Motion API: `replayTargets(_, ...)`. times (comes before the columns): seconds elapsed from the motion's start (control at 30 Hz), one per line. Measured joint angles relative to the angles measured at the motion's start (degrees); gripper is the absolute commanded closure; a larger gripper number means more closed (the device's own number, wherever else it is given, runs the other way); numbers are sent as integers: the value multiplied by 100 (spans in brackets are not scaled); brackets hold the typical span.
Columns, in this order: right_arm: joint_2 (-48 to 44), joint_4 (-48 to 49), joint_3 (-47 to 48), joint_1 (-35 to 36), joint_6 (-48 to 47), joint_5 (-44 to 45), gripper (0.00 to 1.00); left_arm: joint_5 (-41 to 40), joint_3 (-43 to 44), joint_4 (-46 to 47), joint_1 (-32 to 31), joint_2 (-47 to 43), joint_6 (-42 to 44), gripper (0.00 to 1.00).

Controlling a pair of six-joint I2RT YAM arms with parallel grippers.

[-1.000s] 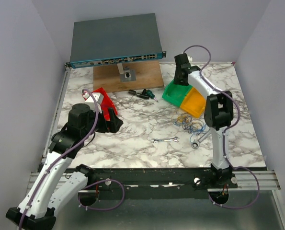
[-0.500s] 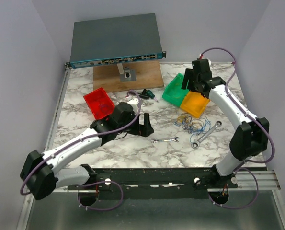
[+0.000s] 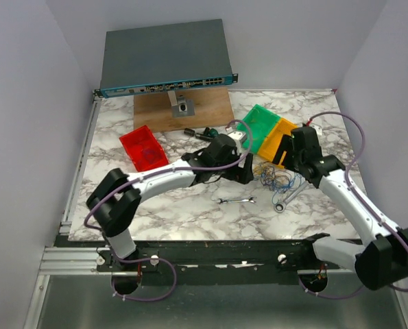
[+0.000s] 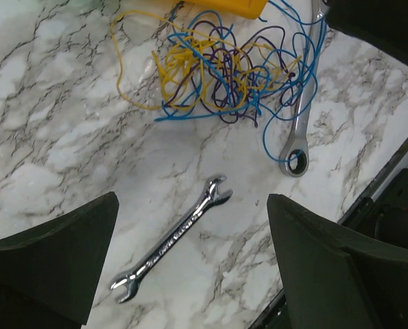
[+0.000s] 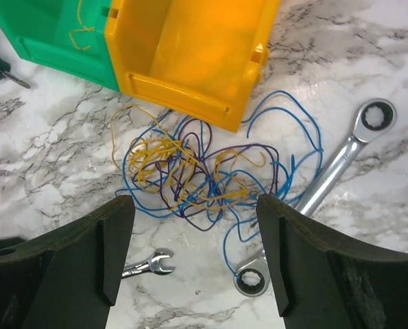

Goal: Untangle the cables

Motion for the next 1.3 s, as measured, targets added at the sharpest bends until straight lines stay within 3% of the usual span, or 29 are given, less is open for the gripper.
replayTargets(0.17,-848,-103,-404,-2,337,225,20,13,883,68,-50,1045,127,10)
replayTargets(0.4,-1305,-98,-654,-2,586,282,20,157,2092,-118,-81,2210,160,21)
replayTargets(0.47,-1318,-98,-745,-2,673,280,20,264,2396,-166,-96,2531,155,42)
replayTargets(0.57,-1322,-96,-927,-2,826,271,20,501,2590,-181,-122,2879,87,88)
replayTargets(0.6,-1322,-92,-992,-2,872,262,20,573,2588,-195,-129,2951,94,98)
replayTargets(0.63,-1320,-87,-1060,-2,927,247,20,629,2538,-197,-136,2979,83,100)
replayTargets(0.77,-1237,-44,-1272,-2,1084,181,20,693,1530,256,-138,2575,-24,100)
replayTargets(0.93,-1064,155,-1480,-2,1167,-17,21,667,-74,542,13,1115,-61,100)
replayTargets(1.13,-772,560,-1738,-2,1095,-748,23,647,-750,721,420,-247,-37,100)
replayTargets(1.3,-533,1032,-1838,0,986,-1480,29,649,-918,691,605,-535,22,100)
